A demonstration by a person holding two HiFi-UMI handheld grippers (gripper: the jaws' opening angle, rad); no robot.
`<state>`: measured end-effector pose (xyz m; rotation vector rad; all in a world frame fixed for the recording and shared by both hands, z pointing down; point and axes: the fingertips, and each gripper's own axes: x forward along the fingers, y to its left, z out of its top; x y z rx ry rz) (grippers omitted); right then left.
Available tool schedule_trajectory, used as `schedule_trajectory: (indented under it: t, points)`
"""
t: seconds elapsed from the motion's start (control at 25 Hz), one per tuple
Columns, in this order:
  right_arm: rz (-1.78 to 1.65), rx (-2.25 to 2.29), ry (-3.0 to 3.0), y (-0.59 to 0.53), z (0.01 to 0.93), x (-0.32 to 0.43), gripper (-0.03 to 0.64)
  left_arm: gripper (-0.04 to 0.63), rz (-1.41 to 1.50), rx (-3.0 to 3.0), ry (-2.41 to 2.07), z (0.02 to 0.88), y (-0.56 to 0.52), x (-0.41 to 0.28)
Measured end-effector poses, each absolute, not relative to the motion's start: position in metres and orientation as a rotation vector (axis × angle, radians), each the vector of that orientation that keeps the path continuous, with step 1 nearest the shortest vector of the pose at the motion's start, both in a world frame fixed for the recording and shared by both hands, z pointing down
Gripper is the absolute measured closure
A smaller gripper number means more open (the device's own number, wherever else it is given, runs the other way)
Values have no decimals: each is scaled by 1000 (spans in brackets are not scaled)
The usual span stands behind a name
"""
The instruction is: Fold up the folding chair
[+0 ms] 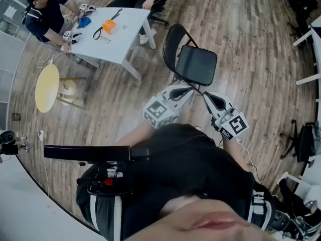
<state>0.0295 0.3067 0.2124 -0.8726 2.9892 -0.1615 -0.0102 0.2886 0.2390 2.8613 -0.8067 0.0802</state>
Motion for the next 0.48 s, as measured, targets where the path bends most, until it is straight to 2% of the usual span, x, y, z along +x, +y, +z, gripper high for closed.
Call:
schedule_trajectory:
  t: [0.48]
  points:
    - [-174,-858,2937,304,207,38,607,591,101,2900,-804,241,289,-7]
